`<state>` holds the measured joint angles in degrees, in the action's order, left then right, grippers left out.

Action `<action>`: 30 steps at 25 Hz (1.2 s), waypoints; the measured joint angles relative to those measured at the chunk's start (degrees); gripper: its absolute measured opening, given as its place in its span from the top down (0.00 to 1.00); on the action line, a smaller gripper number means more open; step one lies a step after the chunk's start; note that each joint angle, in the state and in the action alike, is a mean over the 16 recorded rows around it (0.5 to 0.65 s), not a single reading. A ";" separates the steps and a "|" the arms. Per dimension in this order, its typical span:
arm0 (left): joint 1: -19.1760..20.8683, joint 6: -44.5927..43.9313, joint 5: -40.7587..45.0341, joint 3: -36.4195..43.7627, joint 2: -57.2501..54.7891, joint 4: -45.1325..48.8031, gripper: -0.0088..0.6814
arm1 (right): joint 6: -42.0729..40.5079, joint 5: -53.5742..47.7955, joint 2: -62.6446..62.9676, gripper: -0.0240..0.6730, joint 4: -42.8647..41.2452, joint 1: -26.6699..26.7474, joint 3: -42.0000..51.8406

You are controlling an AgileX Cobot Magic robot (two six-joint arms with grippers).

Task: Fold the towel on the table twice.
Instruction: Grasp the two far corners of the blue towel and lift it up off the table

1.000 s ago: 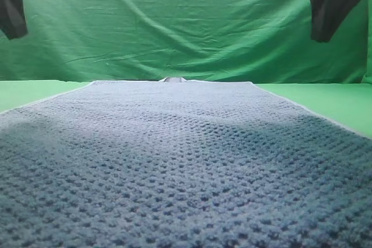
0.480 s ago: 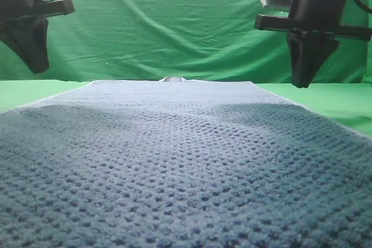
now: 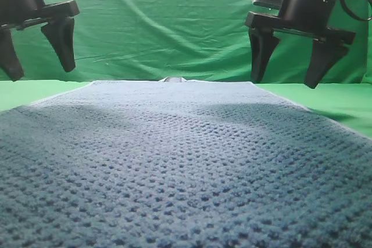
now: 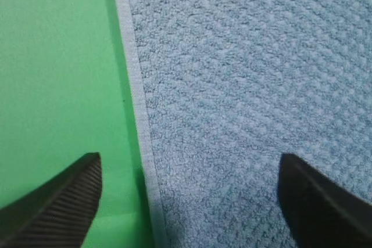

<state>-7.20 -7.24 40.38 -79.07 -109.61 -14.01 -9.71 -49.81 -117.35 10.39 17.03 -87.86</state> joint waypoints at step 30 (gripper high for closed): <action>0.05 1.69 3.24 -0.89 -6.13 -1.26 0.40 | -3.91 1.79 -3.95 0.31 0.84 1.14 -0.83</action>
<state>-7.15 -5.55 43.62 -79.96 -115.74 -15.26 -13.63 -48.03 -121.30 11.23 18.17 -88.69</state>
